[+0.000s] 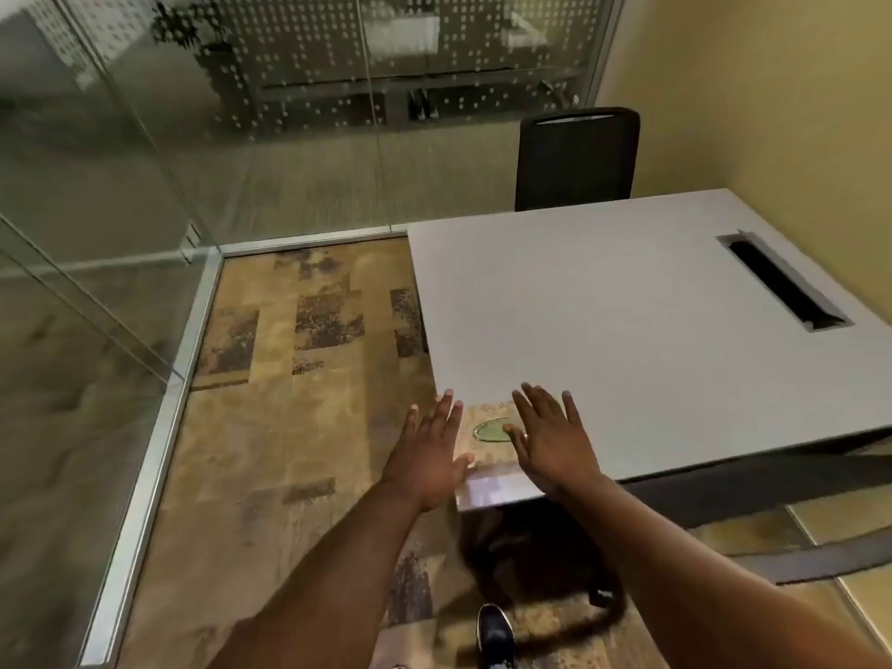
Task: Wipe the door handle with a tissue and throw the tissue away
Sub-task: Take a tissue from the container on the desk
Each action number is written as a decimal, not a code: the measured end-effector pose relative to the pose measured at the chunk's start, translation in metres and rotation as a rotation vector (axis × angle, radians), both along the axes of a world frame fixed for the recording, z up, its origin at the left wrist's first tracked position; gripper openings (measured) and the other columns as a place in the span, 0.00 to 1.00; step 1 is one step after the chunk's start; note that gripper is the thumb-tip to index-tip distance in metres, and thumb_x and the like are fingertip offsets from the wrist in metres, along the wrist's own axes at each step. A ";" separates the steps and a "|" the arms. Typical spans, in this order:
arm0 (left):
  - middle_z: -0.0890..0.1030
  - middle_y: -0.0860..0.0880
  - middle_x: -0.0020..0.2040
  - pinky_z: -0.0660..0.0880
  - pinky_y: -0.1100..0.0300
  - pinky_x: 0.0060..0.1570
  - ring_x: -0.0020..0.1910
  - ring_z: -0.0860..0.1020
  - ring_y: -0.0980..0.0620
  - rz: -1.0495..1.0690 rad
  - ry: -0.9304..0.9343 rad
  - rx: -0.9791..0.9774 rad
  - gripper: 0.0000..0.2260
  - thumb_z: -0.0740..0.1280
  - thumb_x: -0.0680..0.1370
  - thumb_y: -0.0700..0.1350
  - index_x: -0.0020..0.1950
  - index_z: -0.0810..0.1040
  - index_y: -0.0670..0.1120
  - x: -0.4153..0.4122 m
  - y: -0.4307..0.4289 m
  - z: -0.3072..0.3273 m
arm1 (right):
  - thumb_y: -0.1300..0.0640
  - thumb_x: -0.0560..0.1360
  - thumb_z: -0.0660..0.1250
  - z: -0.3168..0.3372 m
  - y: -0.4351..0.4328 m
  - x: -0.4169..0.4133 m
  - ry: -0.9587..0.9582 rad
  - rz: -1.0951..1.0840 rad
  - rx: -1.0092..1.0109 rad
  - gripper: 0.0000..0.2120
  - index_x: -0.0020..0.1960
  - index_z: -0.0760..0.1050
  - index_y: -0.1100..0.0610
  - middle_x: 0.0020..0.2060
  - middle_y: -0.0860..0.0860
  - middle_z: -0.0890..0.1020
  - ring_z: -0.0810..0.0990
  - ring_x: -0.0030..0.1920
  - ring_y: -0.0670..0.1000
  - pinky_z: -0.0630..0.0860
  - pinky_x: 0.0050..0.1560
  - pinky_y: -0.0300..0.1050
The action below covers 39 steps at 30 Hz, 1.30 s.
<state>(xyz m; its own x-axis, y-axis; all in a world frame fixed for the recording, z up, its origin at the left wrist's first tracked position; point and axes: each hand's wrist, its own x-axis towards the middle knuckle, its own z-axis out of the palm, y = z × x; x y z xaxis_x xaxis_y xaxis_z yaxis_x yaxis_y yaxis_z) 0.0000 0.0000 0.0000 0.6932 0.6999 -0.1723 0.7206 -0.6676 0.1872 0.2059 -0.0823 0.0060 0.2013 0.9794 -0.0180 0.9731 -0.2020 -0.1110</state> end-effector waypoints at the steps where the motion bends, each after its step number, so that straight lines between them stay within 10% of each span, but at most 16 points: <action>1: 0.37 0.46 0.84 0.35 0.45 0.80 0.83 0.39 0.49 -0.006 0.034 -0.009 0.36 0.54 0.84 0.60 0.84 0.40 0.45 0.007 0.000 -0.005 | 0.41 0.83 0.46 -0.003 0.002 0.007 -0.003 0.007 -0.021 0.29 0.79 0.59 0.53 0.79 0.51 0.63 0.58 0.79 0.52 0.47 0.79 0.58; 13: 0.38 0.45 0.84 0.40 0.43 0.80 0.84 0.42 0.46 -0.008 0.356 -0.374 0.40 0.60 0.83 0.59 0.83 0.39 0.44 0.050 0.002 -0.062 | 0.51 0.81 0.57 -0.043 0.036 0.053 0.046 0.090 -0.209 0.24 0.77 0.63 0.52 0.72 0.50 0.72 0.66 0.75 0.52 0.50 0.78 0.57; 39: 0.35 0.44 0.83 0.36 0.41 0.79 0.83 0.39 0.45 -0.048 0.513 -0.416 0.42 0.59 0.82 0.61 0.83 0.37 0.43 0.062 0.005 -0.079 | 0.61 0.73 0.59 -0.034 0.047 0.060 0.322 0.083 -0.038 0.07 0.49 0.71 0.53 0.41 0.48 0.81 0.80 0.46 0.53 0.61 0.71 0.50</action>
